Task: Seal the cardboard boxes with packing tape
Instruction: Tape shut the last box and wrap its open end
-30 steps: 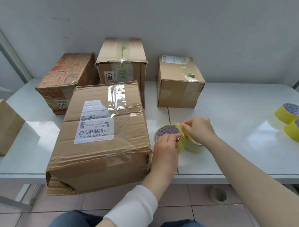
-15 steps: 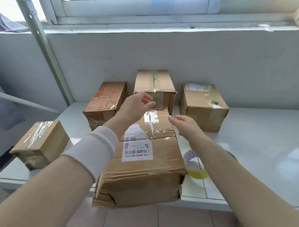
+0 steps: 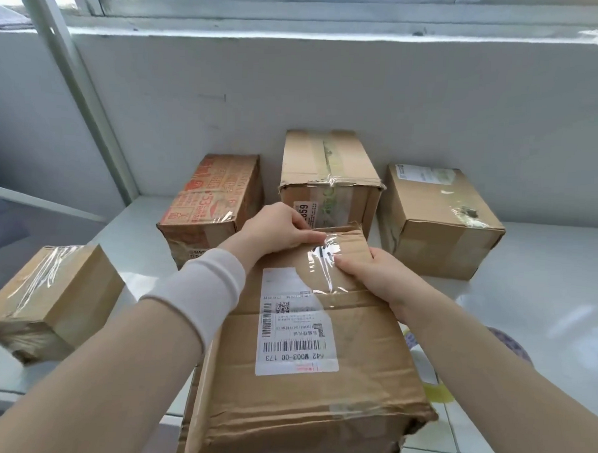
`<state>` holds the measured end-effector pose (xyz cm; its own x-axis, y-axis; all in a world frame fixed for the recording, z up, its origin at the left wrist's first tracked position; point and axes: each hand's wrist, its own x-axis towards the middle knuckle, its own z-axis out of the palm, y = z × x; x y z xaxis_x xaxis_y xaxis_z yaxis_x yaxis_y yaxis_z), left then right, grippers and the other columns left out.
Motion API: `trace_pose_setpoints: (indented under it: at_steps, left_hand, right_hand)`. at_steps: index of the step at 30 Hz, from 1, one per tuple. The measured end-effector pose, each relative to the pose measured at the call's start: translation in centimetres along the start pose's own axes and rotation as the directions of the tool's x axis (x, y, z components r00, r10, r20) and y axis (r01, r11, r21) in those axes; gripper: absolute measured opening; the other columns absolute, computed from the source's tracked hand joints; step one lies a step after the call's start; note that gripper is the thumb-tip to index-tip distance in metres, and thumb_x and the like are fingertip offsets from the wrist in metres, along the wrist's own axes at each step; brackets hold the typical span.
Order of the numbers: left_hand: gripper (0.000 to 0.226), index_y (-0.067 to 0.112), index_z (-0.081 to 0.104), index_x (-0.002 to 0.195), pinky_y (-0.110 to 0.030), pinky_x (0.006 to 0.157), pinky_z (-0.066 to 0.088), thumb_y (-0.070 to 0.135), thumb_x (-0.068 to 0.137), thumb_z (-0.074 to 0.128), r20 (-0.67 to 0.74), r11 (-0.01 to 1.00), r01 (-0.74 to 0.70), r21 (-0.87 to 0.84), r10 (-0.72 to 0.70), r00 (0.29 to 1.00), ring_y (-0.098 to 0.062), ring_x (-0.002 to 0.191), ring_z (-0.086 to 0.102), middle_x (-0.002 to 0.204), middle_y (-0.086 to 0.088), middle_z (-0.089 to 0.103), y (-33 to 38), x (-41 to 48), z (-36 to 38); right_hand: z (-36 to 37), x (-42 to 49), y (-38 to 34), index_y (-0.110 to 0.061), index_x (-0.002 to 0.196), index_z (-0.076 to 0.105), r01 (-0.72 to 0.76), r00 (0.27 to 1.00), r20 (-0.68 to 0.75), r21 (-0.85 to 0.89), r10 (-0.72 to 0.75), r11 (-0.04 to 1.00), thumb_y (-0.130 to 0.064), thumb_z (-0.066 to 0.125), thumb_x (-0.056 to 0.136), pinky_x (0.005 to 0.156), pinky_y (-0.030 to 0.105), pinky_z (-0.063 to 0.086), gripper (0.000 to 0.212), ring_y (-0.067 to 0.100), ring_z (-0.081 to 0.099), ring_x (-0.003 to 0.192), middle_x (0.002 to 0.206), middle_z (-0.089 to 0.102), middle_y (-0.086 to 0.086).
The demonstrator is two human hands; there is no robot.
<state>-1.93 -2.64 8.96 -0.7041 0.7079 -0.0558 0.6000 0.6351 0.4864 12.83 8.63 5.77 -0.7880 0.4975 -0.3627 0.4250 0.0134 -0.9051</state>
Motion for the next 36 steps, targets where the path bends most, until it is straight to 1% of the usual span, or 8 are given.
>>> trace_pose_setpoints:
  at_steps: [3,8,16,22,25,28,32,36]
  left_hand:
    - [0.036,0.025,0.072,0.087,-0.034,0.085,0.052,0.059,0.076,0.066,0.023,1.000,-0.021,-0.018,0.021,1.000,-0.007,0.079,0.058,0.079,0.011,0.065,0.0,-0.1,-0.3]
    - [0.047,0.020,0.071,0.105,-0.028,0.086,0.046,0.058,0.078,0.064,0.109,0.998,-0.049,-0.045,0.054,0.993,-0.014,0.095,0.061,0.106,0.000,0.069,-0.1,-0.9,-0.8]
    - [0.047,0.021,0.071,0.100,-0.026,0.079,0.048,0.057,0.070,0.072,0.070,0.999,-0.041,-0.023,0.043,0.997,-0.012,0.089,0.059,0.094,0.005,0.067,0.1,-0.4,-0.2]
    - [0.057,0.017,0.055,0.129,-0.029,0.100,0.041,0.049,0.083,0.064,0.017,0.996,-0.092,-0.017,0.092,0.996,-0.015,0.117,0.053,0.128,0.001,0.059,1.5,-2.5,0.0]
    - [0.049,0.021,0.055,0.126,-0.044,0.105,0.038,0.048,0.086,0.060,-0.079,0.980,-0.186,0.068,0.192,0.978,-0.019,0.122,0.049,0.130,0.000,0.055,3.7,-4.7,1.0]
    - [0.036,0.019,0.059,0.120,-0.037,0.103,0.037,0.039,0.089,0.060,-0.086,0.928,-0.346,0.141,0.360,0.929,-0.019,0.120,0.050,0.126,-0.002,0.057,8.1,-8.6,2.6]
    - [0.030,0.021,0.059,0.118,-0.030,0.093,0.042,0.036,0.092,0.057,-0.035,0.868,-0.474,0.148,0.484,0.874,-0.015,0.111,0.053,0.119,0.003,0.059,14.4,-13.8,6.4]
    - [0.032,0.014,0.053,0.118,-0.032,0.092,0.042,0.030,0.091,0.059,0.034,0.932,-0.363,-0.001,0.363,0.931,-0.021,0.111,0.054,0.120,-0.004,0.057,17.4,-16.2,12.9]
  right_hand:
    - [-0.1,0.0,0.0,-0.018,0.123,0.056,0.003,1.000,0.018,-0.006,-0.003,1.000,-0.037,0.068,0.081,0.090,0.040,0.052,0.048,0.023,0.063,0.100,0.114,0.065,0.006]
    - [-0.1,-0.5,0.4,-0.022,0.129,0.046,0.037,0.999,0.037,-0.043,-0.035,0.998,-0.054,0.079,0.052,0.087,0.037,0.054,0.089,0.019,0.063,0.101,0.117,0.062,0.001]
    - [0.3,0.0,0.5,-0.021,0.130,0.045,0.055,0.998,-0.004,-0.053,-0.056,0.997,-0.056,0.079,0.039,0.086,0.040,0.054,0.103,0.021,0.064,0.099,0.115,0.064,0.003]
    - [-2.9,-3.5,1.1,-0.011,0.141,0.037,0.107,0.993,-0.041,-0.139,-0.113,0.985,-0.051,0.056,0.085,0.104,0.036,0.039,0.071,0.019,0.047,0.123,0.135,0.048,0.004]
    - [-6.8,-6.2,3.8,-0.010,0.133,0.046,0.162,0.941,-0.256,-0.235,-0.222,0.958,-0.039,0.058,0.089,0.103,0.035,0.040,0.055,0.019,0.049,0.121,0.131,0.053,0.006]
    - [-10.8,-8.7,7.3,-0.011,0.122,0.057,0.105,0.889,-0.359,-0.442,-0.283,0.891,-0.032,0.060,0.088,0.098,0.033,0.039,0.040,0.022,0.052,0.118,0.125,0.059,0.006]
    - [-13.9,-10.8,10.8,-0.009,0.113,0.065,0.058,0.869,-0.353,-0.622,-0.346,0.781,-0.028,0.065,0.085,0.096,0.032,0.035,0.034,0.026,0.052,0.116,0.120,0.062,0.010]
    - [-14.1,-10.3,12.7,-0.014,0.109,0.069,0.125,0.858,-0.245,-0.753,-0.452,0.646,-0.034,0.066,0.084,0.095,0.029,0.029,0.033,0.026,0.053,0.114,0.115,0.066,0.006]
